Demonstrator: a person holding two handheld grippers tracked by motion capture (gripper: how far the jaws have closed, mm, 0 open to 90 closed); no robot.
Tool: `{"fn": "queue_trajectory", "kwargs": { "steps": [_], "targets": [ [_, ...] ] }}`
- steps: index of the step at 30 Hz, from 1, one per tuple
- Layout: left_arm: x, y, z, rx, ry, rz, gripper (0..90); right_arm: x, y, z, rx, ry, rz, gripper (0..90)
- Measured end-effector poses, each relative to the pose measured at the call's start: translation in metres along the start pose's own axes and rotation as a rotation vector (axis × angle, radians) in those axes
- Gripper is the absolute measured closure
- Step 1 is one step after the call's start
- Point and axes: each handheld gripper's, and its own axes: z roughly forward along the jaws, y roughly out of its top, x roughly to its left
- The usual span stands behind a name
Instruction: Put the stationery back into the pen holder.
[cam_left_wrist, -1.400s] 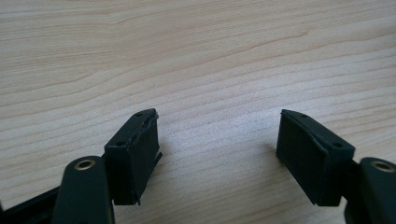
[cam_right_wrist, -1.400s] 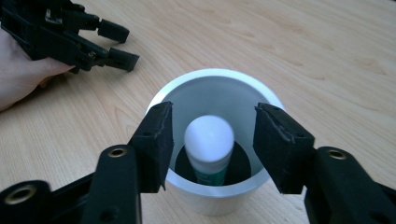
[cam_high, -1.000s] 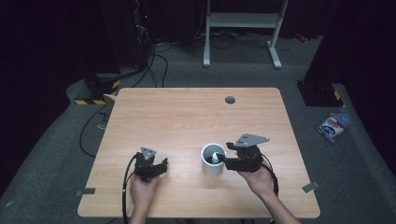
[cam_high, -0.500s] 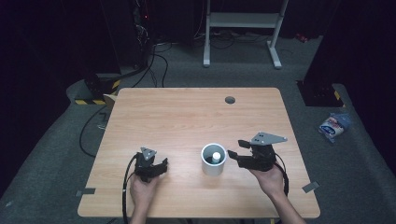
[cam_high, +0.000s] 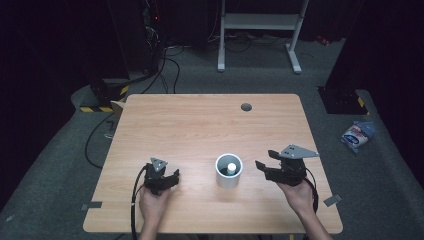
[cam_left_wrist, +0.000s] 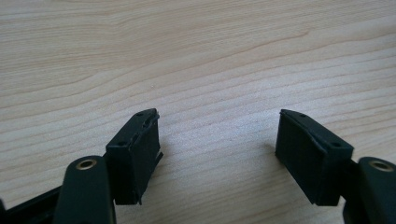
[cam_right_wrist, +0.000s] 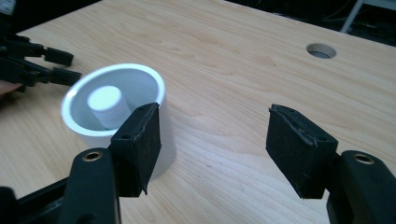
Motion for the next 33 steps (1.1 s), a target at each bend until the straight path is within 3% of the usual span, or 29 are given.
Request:
{"fn": "queue_trajectory", "kwargs": {
  "steps": [6,20,28,33],
  "targets": [
    [0.0,0.0,0.0,0.0,0.0,0.0,30.4,-0.01,-0.007,0.0,0.0,-0.034,0.024,30.5],
    [0.0,0.0,-0.001,0.009,-0.002,0.005,30.4,-0.029,-0.021,-0.008,-0.024,-0.095,0.099,31.9],
    [0.0,0.0,-0.001,0.003,-0.002,0.001,30.4,-0.04,-0.029,-0.01,-0.033,-0.117,0.135,31.8],
    [0.0,0.0,-0.001,0.003,-0.002,0.001,30.4,-0.045,-0.033,-0.011,-0.011,-0.121,0.161,31.5]
  ]
}}
